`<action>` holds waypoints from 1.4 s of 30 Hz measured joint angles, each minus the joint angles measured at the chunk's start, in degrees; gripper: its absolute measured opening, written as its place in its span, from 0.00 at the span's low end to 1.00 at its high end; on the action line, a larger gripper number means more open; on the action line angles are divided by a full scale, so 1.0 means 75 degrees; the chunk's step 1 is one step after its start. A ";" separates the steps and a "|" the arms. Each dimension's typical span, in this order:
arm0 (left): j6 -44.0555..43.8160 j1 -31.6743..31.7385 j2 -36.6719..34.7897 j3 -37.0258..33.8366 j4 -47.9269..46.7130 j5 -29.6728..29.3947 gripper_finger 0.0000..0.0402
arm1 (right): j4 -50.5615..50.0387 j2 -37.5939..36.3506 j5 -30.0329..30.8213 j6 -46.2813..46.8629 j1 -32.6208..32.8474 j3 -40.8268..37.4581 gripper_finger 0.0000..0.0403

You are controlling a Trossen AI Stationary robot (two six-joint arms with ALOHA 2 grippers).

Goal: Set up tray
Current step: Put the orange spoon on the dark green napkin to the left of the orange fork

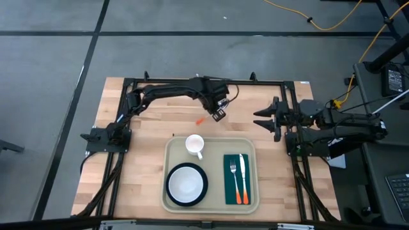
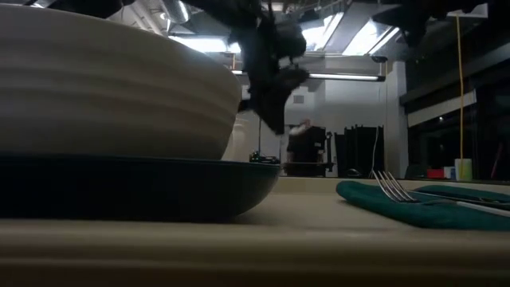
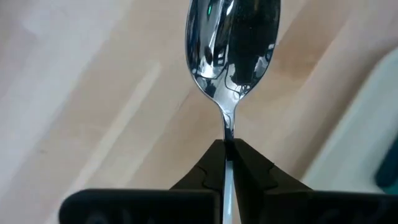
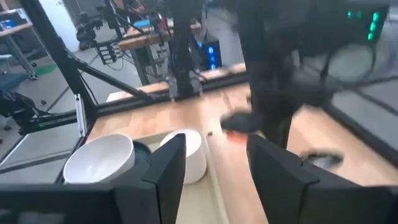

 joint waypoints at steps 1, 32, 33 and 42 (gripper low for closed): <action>0.0096 -0.0021 -0.0004 0.0256 -0.0210 -0.0124 0.01 | -0.0100 0.0000 0.0006 0.0096 0.0000 0.0000 0.44; -0.4048 -0.3181 -0.0169 0.2987 -0.2046 -0.3157 0.01 | -0.1666 0.0000 -0.0627 0.0626 0.0003 0.0000 0.44; -0.4257 -0.3315 -0.0178 0.2987 -0.2029 -0.3196 0.01 | -0.1686 0.0000 -0.0720 0.0598 0.0003 0.0000 0.44; -0.5734 -0.4410 -0.0195 0.2987 -0.2026 -0.3779 0.01 | -0.1500 0.0000 -0.0762 0.1035 0.0003 0.0000 0.44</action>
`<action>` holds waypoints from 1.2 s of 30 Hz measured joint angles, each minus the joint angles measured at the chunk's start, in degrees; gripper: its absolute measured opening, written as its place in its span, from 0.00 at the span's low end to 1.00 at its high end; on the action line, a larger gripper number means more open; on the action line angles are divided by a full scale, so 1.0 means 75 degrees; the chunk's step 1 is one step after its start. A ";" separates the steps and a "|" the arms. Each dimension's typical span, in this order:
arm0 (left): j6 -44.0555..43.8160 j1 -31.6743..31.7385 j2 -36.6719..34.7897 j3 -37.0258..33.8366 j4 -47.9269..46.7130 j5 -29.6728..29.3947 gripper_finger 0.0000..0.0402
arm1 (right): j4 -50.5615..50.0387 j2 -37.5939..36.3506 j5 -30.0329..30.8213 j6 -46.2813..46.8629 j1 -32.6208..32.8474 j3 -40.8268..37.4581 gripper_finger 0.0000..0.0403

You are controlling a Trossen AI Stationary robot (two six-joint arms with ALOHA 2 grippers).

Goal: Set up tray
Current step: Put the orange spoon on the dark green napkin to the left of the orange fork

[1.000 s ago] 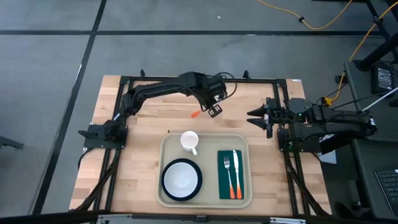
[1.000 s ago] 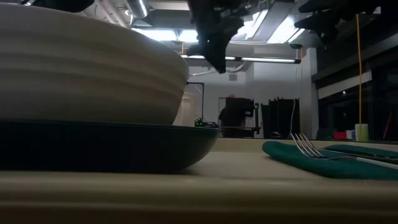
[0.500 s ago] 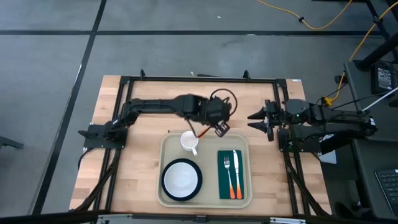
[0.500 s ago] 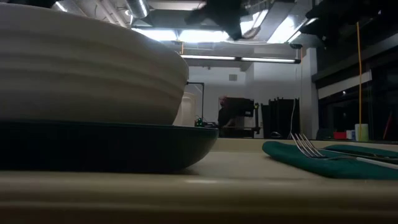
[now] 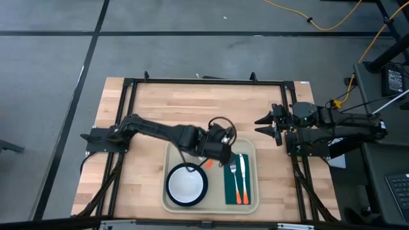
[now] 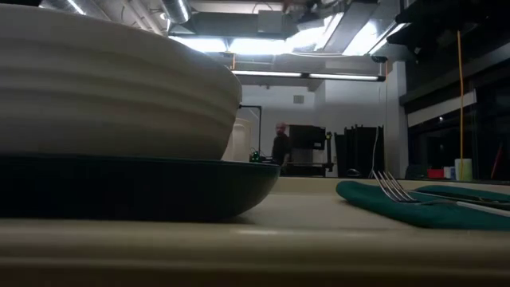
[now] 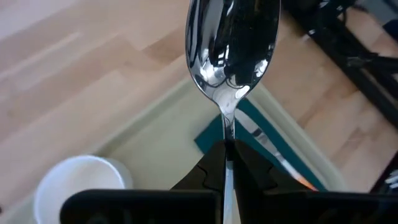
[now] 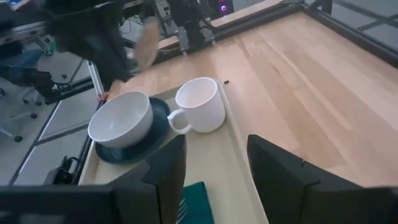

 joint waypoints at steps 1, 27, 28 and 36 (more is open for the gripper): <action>-0.0163 -0.0117 0.0000 0.0000 0.0027 -0.0093 0.01 | 0.0005 0.0000 0.0000 0.0028 0.0000 0.0000 0.44; -0.3492 -0.1539 0.1394 -0.0918 0.3521 -0.0762 0.01 | 0.0075 0.0000 -0.1021 0.0032 -0.0003 0.0000 0.44; -0.3576 -0.1464 0.1547 -0.0918 0.3793 -0.0689 0.01 | 0.0072 0.0000 -0.1181 -0.0005 -0.0003 0.0000 0.44; -0.3863 -0.1068 0.2339 -0.0641 0.4005 -0.0325 0.01 | 0.0113 -0.0024 -0.2217 -0.0382 0.0000 0.0004 0.44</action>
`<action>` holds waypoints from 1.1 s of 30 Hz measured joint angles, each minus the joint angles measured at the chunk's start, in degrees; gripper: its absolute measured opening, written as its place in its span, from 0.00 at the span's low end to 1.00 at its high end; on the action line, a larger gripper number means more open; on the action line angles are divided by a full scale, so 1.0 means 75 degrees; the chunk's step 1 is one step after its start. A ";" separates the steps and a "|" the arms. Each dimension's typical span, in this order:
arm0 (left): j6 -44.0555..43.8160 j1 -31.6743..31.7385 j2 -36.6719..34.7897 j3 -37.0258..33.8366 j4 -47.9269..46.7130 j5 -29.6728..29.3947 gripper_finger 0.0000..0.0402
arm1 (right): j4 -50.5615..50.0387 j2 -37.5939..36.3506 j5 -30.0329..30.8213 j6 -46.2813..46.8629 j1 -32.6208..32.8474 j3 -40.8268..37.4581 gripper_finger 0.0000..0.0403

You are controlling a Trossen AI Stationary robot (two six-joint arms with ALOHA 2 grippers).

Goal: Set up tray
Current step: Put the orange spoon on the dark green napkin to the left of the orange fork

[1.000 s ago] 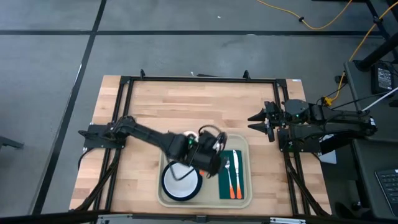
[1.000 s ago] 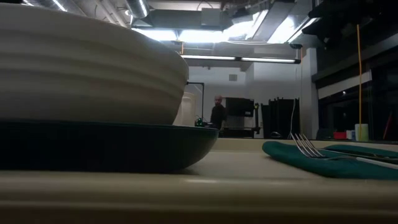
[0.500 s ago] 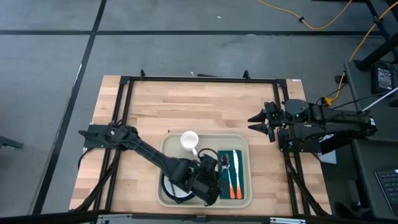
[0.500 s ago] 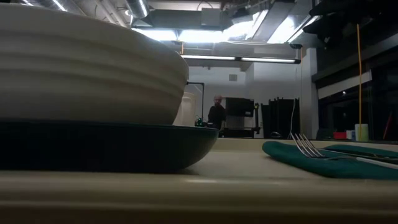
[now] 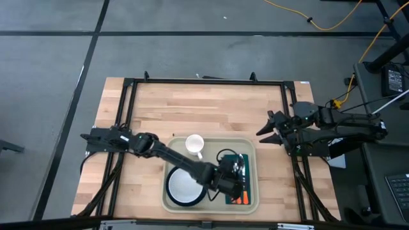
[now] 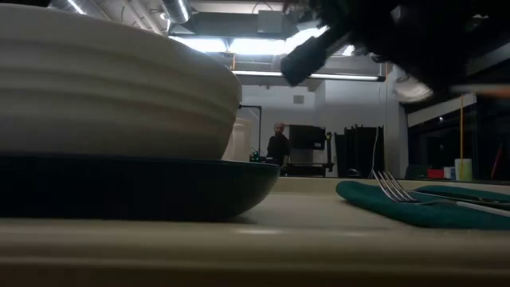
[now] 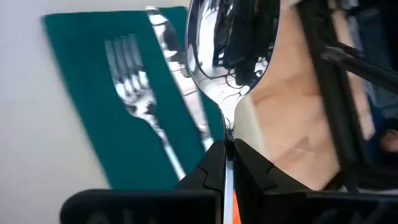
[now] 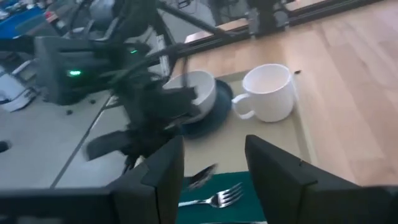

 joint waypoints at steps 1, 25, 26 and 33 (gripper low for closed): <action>-0.0121 0.0019 0.0002 0.0004 -0.0152 0.0016 0.01 | 0.0001 -0.0004 -0.0097 -0.0024 0.0000 0.0019 0.44; -0.1498 0.0311 0.0532 -0.0055 -0.0638 0.0976 0.01 | -0.0122 -0.0023 -0.0364 -0.1023 -0.0001 0.0964 0.44; -0.1469 0.0309 0.0583 -0.0058 -0.0444 0.0977 0.01 | -0.0138 -0.0026 -0.0364 -0.1024 -0.0001 0.0964 0.44; -0.1502 0.0316 0.0625 0.0037 -0.0657 0.0899 0.01 | -0.0202 -0.0049 -0.0367 -0.1024 -0.0003 0.0964 0.44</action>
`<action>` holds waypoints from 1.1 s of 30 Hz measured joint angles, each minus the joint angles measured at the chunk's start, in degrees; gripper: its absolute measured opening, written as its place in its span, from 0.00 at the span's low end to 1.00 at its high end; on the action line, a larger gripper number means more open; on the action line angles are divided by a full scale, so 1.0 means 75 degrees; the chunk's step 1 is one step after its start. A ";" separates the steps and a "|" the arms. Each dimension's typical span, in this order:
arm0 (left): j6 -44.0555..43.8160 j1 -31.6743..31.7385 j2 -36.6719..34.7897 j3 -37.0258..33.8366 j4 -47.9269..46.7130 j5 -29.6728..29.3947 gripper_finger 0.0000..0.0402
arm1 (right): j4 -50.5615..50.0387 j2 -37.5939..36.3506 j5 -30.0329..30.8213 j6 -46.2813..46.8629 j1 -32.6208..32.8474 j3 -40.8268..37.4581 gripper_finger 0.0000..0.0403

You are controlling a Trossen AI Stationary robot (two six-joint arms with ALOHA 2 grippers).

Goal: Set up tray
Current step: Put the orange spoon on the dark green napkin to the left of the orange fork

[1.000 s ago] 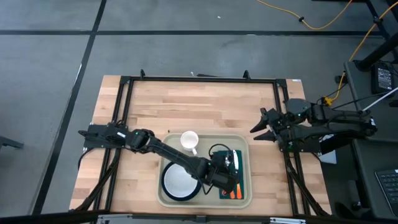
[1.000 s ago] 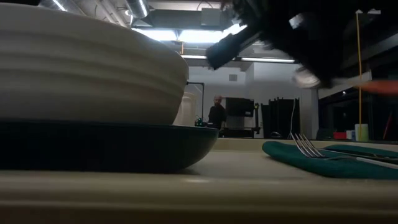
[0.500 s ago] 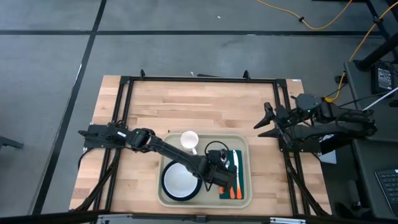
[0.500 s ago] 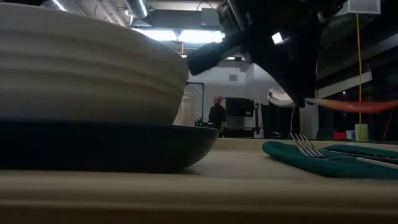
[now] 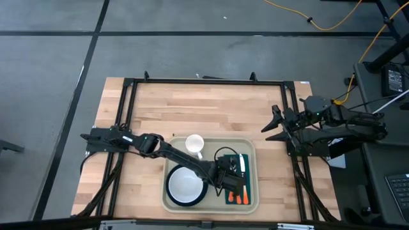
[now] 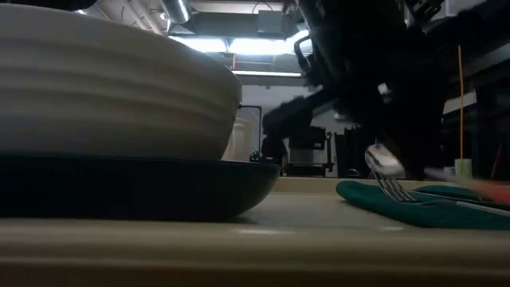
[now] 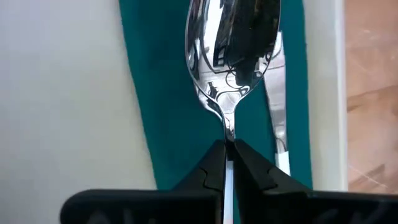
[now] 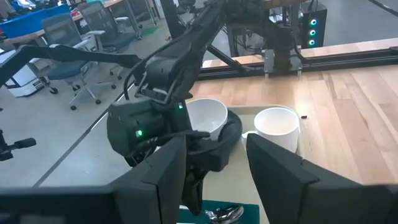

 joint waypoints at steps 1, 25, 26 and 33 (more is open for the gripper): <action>-0.0001 0.0002 0.0000 0.0065 -0.0098 0.0001 0.01 | -0.0010 0.0000 0.0000 0.0000 0.0000 0.0000 0.44; -0.0747 0.0037 -0.0012 0.0092 -0.0875 -0.0272 0.01 | -0.0043 0.0000 -0.0291 -0.0052 0.0003 0.0000 0.44; -0.0747 0.0045 -0.0012 0.0092 -0.0878 -0.0269 0.01 | -0.0043 0.0000 -0.0328 -0.0066 0.0003 0.0000 0.44; -0.0808 0.0133 -0.0014 0.0092 -0.1001 -0.0175 0.01 | -0.0116 0.0000 -0.0405 -0.0093 0.0003 0.0000 0.44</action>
